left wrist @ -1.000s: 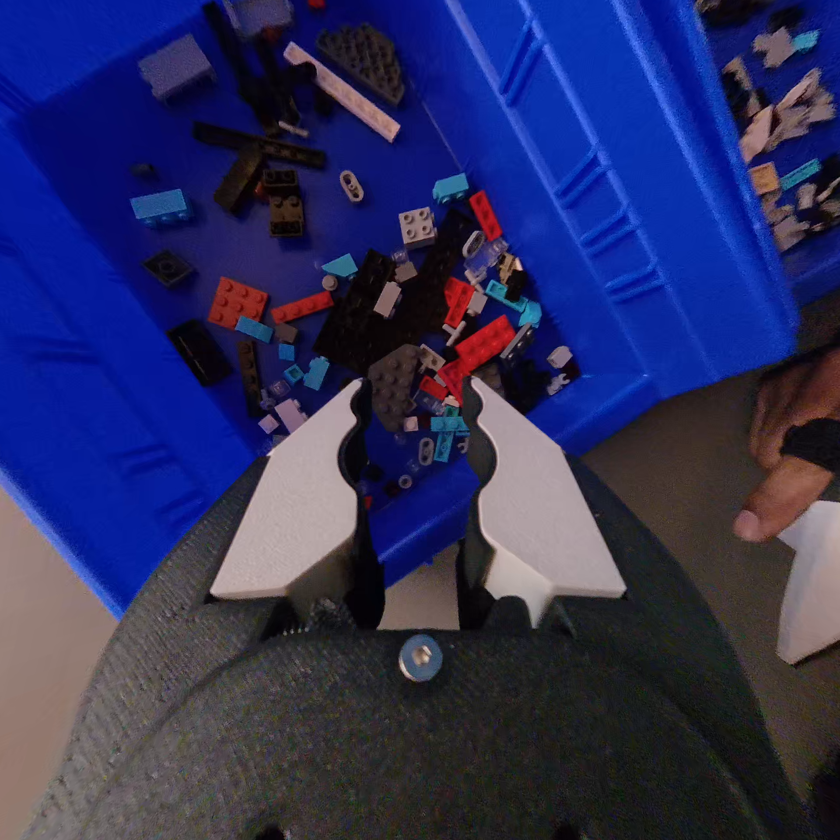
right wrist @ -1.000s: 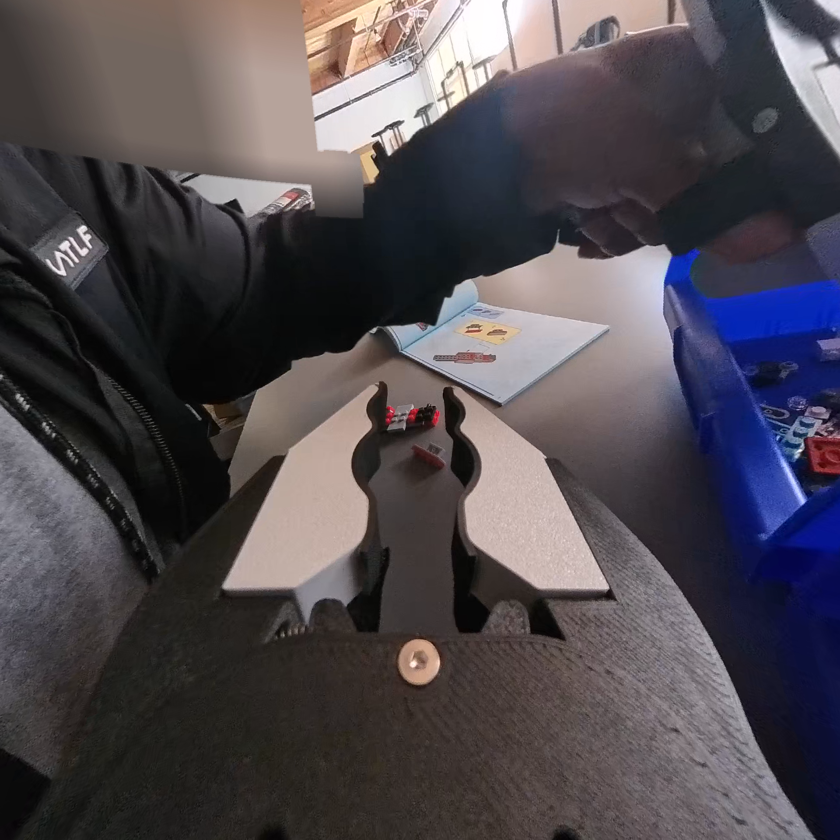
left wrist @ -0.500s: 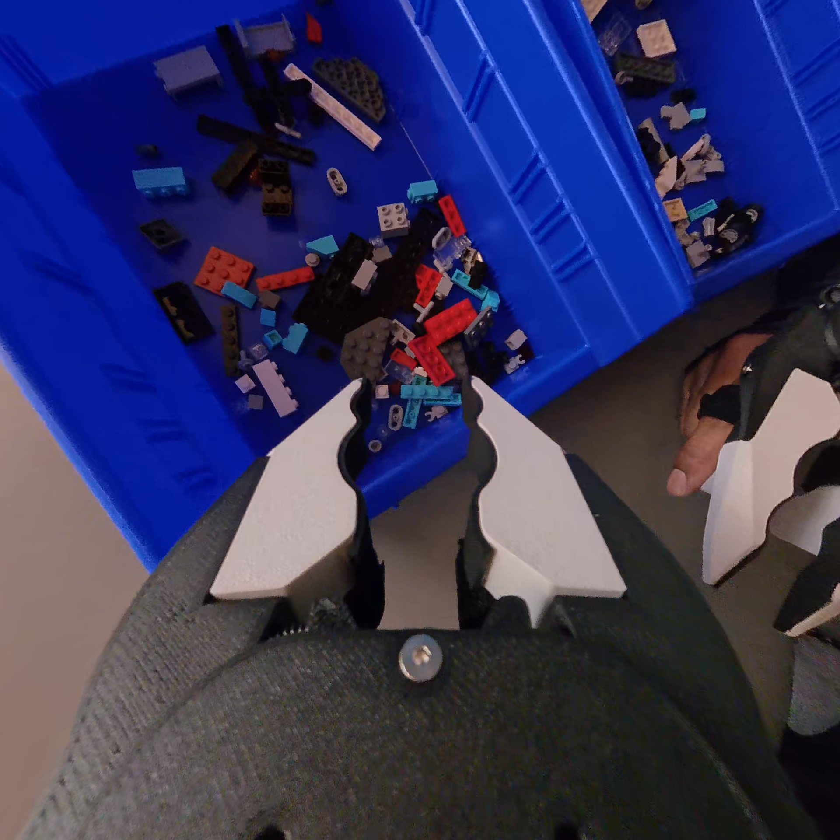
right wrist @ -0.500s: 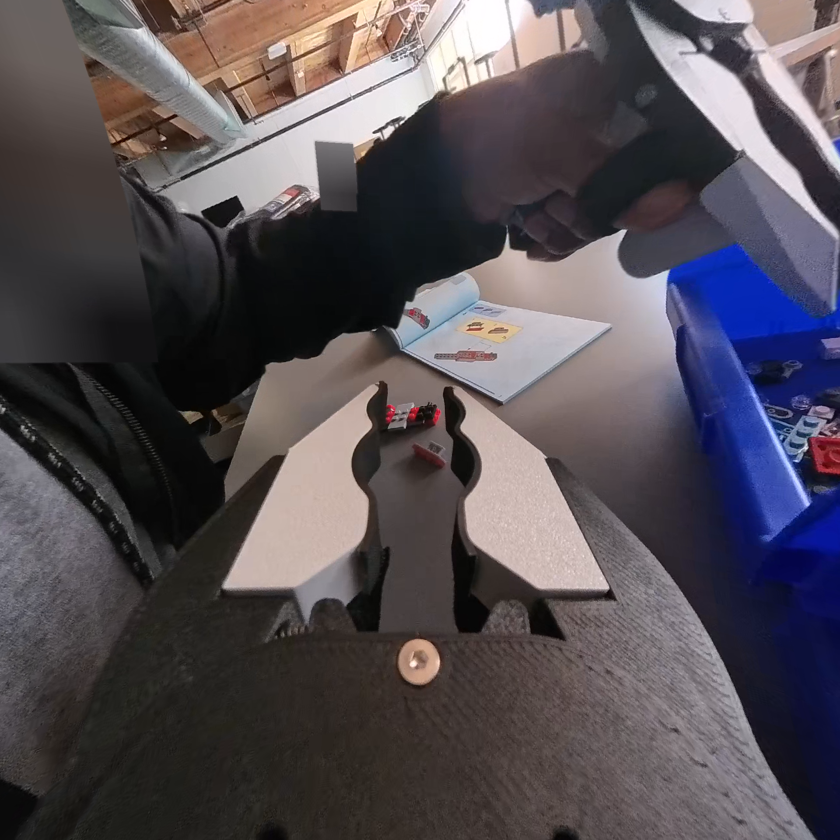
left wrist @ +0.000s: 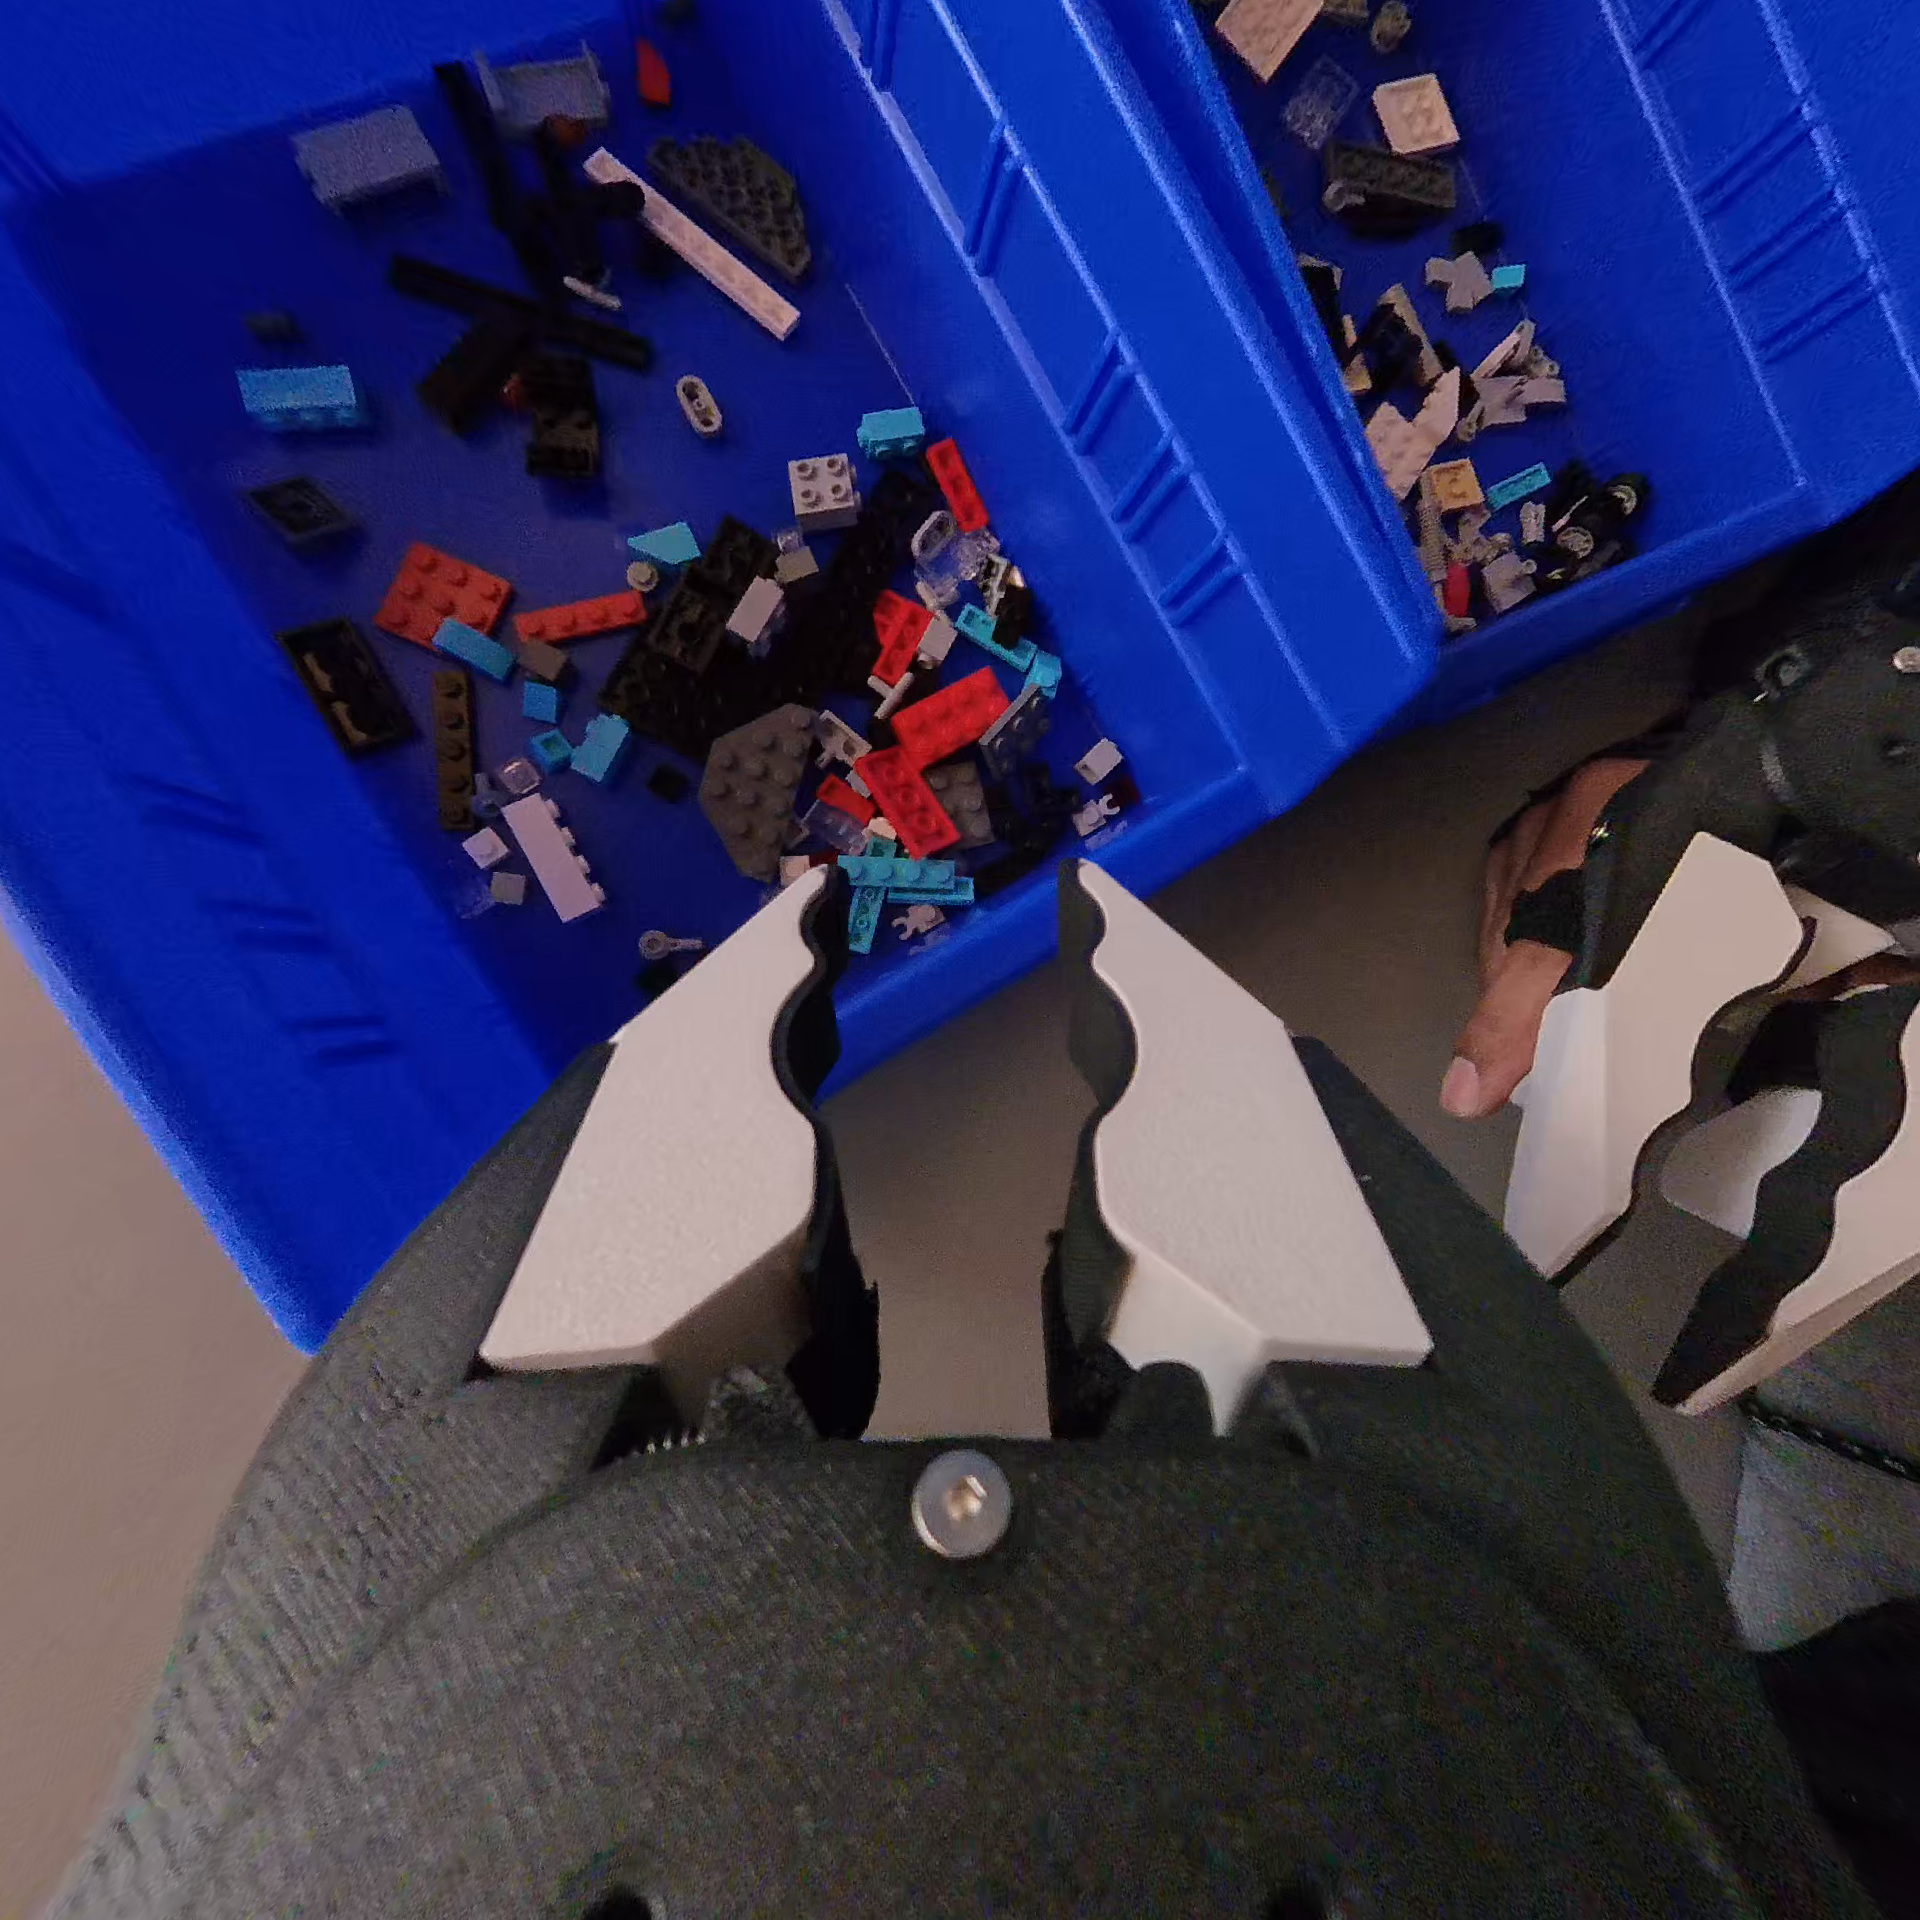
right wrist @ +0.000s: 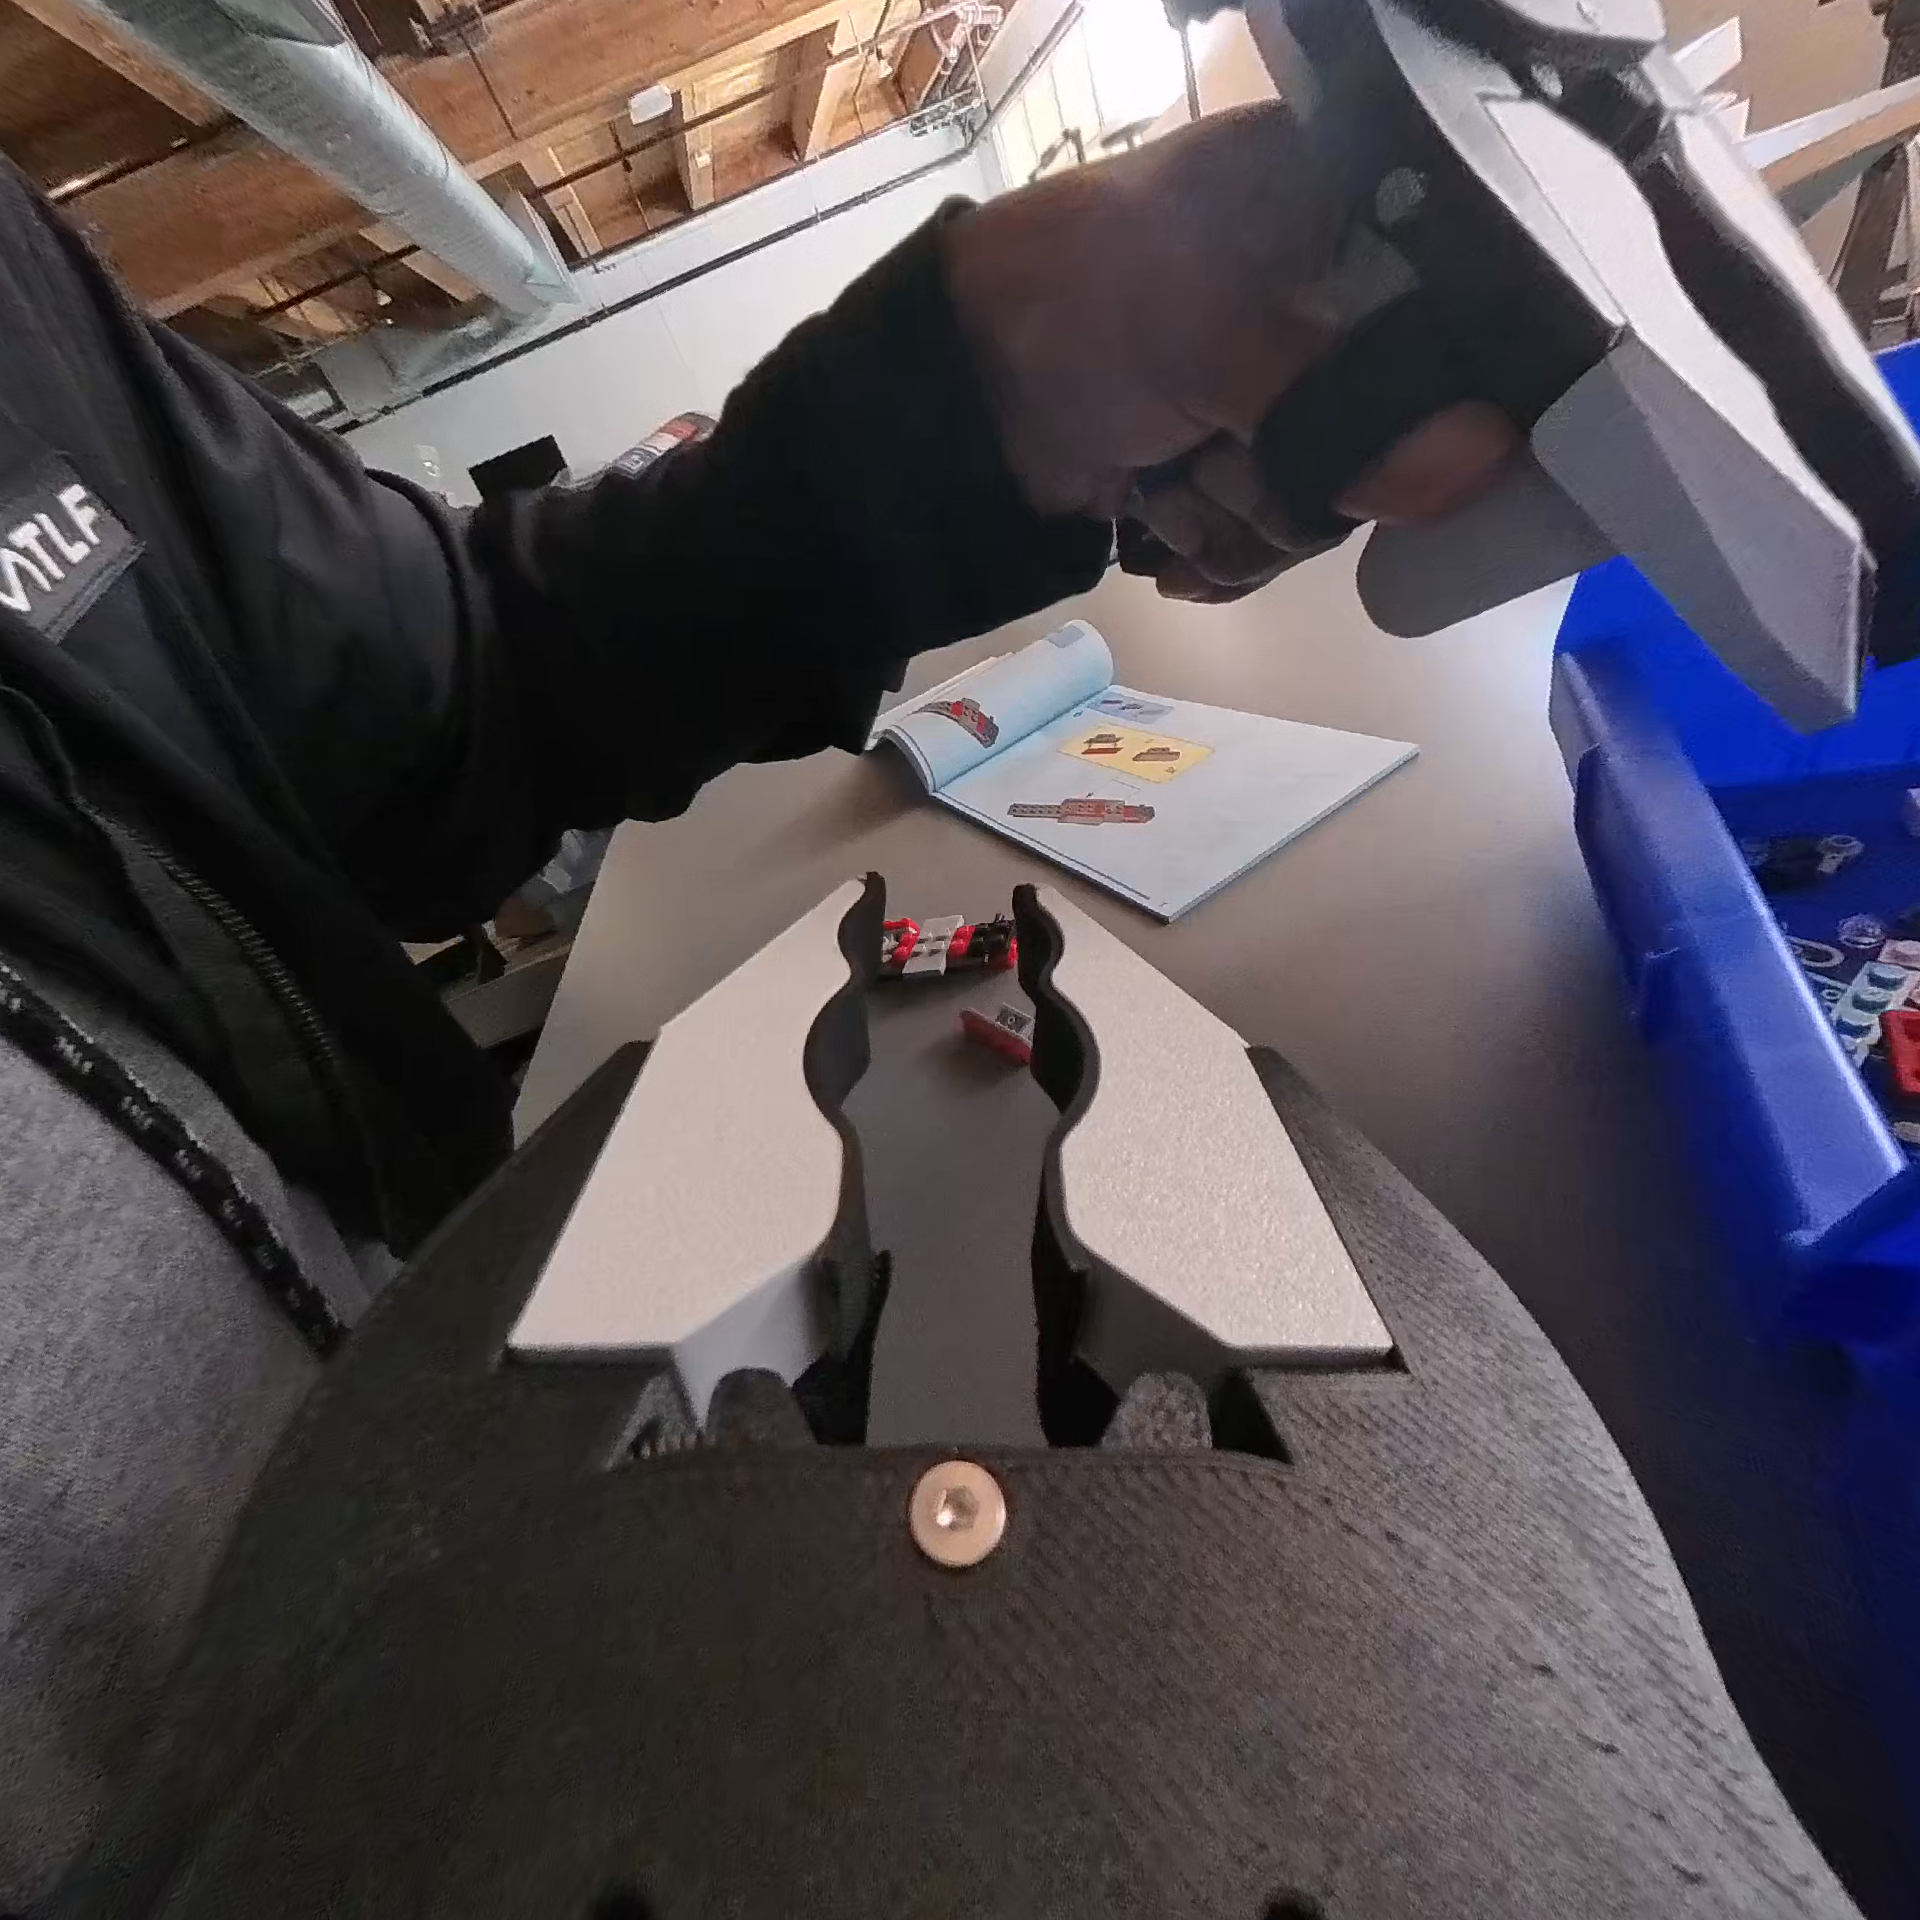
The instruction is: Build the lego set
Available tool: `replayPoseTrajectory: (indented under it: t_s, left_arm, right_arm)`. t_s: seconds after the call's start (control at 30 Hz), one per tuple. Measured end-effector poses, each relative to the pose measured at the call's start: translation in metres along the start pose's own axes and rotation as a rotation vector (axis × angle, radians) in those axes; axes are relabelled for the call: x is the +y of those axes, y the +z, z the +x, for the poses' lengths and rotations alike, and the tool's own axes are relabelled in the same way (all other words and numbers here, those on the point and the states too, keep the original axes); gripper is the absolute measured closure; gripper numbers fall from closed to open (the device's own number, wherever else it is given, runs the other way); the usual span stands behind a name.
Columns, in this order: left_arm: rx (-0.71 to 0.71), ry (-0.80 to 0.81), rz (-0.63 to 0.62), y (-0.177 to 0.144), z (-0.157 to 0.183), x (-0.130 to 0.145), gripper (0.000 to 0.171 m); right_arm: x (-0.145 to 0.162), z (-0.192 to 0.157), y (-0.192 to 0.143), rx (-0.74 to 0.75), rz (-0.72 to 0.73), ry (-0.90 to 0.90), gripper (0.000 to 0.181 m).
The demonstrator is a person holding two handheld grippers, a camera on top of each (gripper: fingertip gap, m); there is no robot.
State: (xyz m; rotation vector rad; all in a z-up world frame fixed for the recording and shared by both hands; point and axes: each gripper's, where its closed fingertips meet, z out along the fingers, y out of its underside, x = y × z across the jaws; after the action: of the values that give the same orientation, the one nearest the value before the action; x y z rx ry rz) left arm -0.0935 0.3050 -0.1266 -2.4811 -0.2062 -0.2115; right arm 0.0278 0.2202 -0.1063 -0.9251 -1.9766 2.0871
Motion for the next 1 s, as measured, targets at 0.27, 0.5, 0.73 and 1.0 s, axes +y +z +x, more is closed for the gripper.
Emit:
replayPoseTrajectory:
  t_s: [0.27,0.5,0.73,1.0]
  left_arm:
    - [0.004,0.007,-0.002,0.0017,0.0057,-0.0006,0.131]
    - [-0.002,-0.011,0.010,-0.0020,0.0053,0.0029,0.131]
    - [-0.002,-0.018,0.013,-0.0026,0.0061,0.0047,0.131]
    - [-0.003,-0.024,0.012,-0.0013,0.0057,0.0044,0.131]
  right_arm:
    - [0.0004,-0.0006,0.0002,0.002,-0.003,-0.007,0.154]
    - [0.0004,-0.0010,0.0001,0.001,-0.003,-0.010,0.154]
    - [0.0006,-0.0010,0.0004,0.001,-0.005,-0.009,0.154]
    - [0.0005,-0.0008,0.0004,0.000,-0.004,-0.007,0.154]
